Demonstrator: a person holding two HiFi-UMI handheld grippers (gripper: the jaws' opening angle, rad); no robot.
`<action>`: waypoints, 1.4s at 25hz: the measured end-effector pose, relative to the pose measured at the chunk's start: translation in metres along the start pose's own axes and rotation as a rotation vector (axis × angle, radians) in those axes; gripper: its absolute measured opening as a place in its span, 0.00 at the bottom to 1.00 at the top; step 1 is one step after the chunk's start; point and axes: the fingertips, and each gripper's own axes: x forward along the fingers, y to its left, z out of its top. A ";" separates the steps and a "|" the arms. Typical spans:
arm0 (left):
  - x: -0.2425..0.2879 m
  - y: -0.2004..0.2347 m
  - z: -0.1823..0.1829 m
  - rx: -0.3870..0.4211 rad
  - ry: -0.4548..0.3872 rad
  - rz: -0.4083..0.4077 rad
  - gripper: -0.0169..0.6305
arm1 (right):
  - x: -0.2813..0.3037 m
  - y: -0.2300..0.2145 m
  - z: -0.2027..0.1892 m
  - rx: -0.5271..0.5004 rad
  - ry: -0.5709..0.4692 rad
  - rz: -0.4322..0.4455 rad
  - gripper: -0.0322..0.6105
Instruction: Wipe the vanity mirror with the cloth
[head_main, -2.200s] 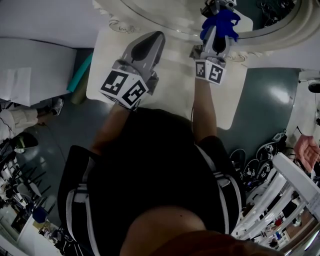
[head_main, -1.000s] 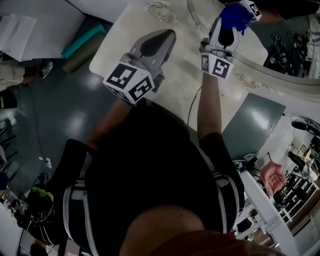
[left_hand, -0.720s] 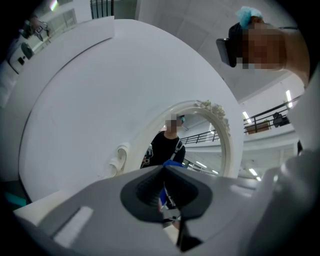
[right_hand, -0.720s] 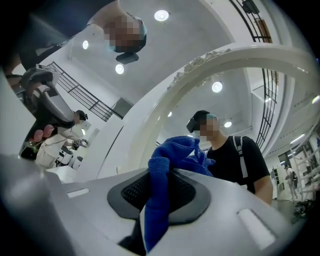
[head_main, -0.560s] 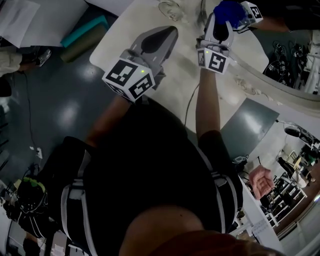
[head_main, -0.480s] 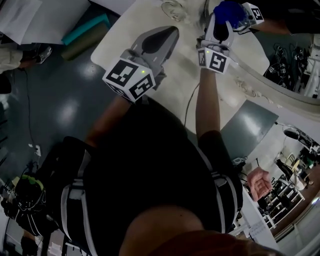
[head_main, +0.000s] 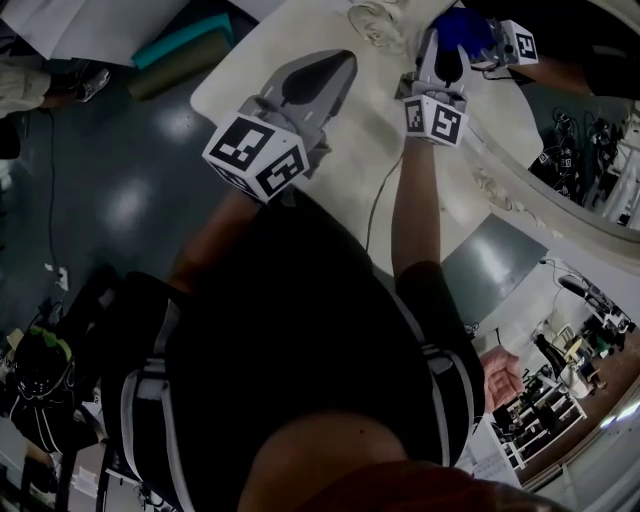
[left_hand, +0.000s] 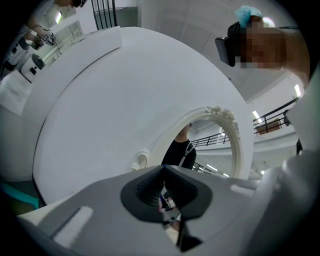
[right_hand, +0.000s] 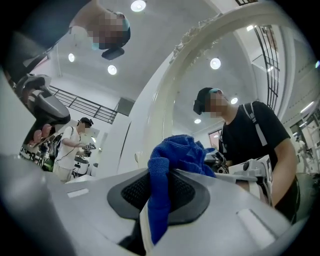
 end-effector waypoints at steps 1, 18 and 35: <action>-0.001 0.001 0.000 -0.001 -0.002 0.004 0.04 | 0.000 0.000 -0.001 0.006 -0.001 0.000 0.16; -0.031 -0.002 0.006 0.025 -0.030 -0.026 0.04 | -0.015 0.023 0.010 0.082 0.009 -0.014 0.17; -0.032 -0.035 0.009 0.042 -0.004 -0.152 0.05 | -0.067 -0.002 0.043 0.055 0.024 -0.195 0.17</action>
